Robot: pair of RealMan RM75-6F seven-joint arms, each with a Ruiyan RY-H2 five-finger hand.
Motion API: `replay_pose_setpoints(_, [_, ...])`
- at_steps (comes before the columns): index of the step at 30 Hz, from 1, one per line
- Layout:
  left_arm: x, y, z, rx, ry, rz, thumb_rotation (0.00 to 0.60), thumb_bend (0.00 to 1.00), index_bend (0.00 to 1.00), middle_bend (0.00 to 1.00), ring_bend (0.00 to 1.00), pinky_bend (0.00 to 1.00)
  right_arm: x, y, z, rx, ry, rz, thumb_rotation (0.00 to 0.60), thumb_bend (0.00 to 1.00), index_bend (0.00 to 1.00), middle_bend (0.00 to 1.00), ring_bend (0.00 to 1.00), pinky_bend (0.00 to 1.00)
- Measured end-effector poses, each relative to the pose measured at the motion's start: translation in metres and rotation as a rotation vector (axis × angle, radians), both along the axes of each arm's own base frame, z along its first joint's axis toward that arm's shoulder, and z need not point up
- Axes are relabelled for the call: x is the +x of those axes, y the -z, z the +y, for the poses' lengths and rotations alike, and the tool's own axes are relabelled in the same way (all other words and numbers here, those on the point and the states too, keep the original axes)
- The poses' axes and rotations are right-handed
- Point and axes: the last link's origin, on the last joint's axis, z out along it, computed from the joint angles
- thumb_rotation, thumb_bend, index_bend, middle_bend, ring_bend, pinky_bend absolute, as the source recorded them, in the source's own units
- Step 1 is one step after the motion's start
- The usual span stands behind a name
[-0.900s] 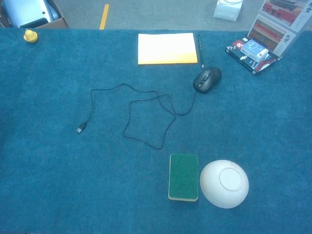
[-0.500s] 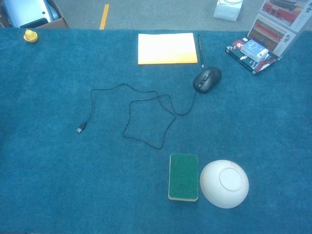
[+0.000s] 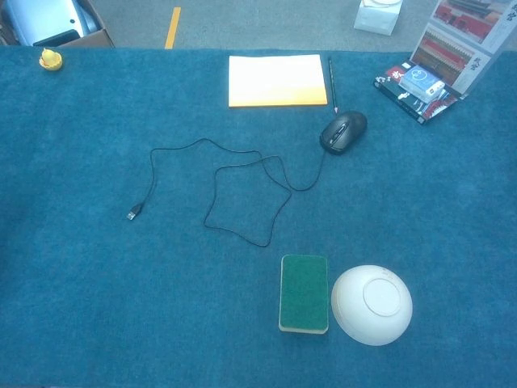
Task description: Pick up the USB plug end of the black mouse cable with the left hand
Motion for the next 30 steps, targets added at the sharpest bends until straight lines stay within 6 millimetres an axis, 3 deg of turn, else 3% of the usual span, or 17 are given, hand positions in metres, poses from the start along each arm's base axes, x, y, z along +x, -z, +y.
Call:
replay_pose_setpoints(16, [0.012, 0.022, 0.006, -0.048, 0.046, -0.084, 0.600, 0.06, 0.51, 0.52, 0.44, 0.55, 0.019, -0.005, -0.017, -0.041, -0.081, -0.034, 0.600, 0.49, 0.65, 0.44, 0.37, 0.43])
replay_pose_setpoints(30, [0.028, 0.055, 0.008, -0.122, 0.077, -0.182, 0.600, 0.06, 0.51, 0.48, 0.40, 0.54, 0.037, -0.017, -0.037, -0.078, -0.143, -0.048, 0.600, 0.49, 0.65, 0.44, 0.37, 0.43])
